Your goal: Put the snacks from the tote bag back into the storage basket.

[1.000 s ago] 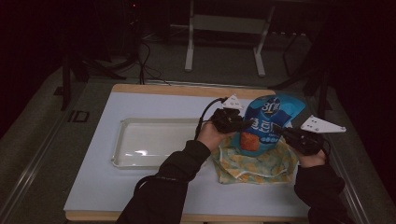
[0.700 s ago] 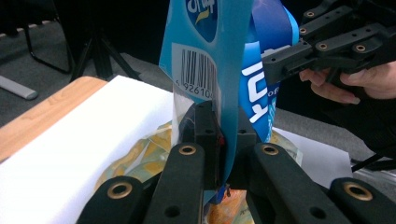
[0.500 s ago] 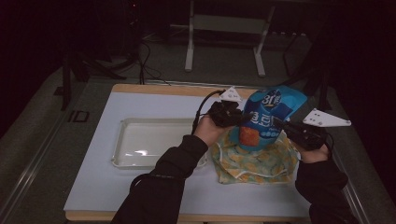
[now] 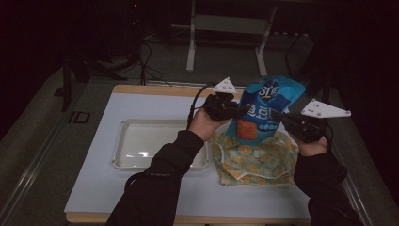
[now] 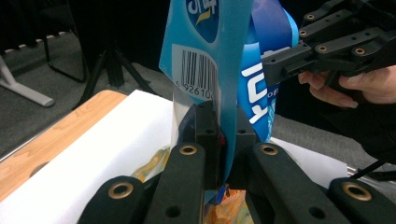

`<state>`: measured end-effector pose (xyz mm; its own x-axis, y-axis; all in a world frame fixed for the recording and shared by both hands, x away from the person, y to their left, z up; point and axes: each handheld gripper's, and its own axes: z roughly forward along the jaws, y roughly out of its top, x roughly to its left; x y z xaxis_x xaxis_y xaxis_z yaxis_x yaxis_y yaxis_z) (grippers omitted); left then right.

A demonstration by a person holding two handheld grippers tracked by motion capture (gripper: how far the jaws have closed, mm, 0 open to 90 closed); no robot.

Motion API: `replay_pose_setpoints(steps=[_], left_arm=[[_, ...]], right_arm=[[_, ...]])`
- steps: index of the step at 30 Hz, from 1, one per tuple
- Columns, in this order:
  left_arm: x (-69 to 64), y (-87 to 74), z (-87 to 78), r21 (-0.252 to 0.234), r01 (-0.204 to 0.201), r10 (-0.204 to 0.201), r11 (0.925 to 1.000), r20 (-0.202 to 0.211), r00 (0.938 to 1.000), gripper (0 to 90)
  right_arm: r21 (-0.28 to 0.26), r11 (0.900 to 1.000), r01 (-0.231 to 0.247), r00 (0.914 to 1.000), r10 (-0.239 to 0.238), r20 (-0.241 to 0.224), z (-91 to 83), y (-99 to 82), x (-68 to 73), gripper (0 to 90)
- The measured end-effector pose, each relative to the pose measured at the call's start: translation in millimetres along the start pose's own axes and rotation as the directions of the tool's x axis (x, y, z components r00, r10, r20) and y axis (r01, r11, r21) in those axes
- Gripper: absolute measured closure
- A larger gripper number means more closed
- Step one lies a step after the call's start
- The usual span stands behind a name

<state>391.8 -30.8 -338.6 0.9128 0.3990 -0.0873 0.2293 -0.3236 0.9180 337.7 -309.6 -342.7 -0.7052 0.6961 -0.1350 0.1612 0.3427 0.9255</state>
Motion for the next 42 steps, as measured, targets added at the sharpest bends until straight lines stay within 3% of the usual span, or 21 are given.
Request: replay_pose_setpoints(steps=[7,22,31,42], left_arm=[[3.1,2.0,-11.6,-0.008,0.004,-0.004,1.0000,-0.011,0.9999,87.6],[15.9,-0.5,-57.7,-0.019,0.009,-0.010,0.9998,-0.052,0.9986,87.7],[19.3,-3.1,-75.3,-0.022,0.014,-0.015,0.9997,-0.073,0.9972,87.7],[26.6,-15.6,-112.5,-0.020,0.028,-0.030,0.9994,-0.114,0.9931,87.8]], right_arm=[[-0.006,0.9999,0.012,0.9998,-0.012,-0.013,6.8,12.6,4.0,89.3],[-0.019,0.9986,0.049,0.9973,-0.050,-0.054,31.6,41.7,24.6,89.3],[-0.024,0.9978,0.062,0.9950,-0.063,-0.077,44.6,52.8,35.5,89.3],[-0.028,0.9960,0.085,0.9893,-0.088,-0.116,68.0,67.1,57.2,89.3]])
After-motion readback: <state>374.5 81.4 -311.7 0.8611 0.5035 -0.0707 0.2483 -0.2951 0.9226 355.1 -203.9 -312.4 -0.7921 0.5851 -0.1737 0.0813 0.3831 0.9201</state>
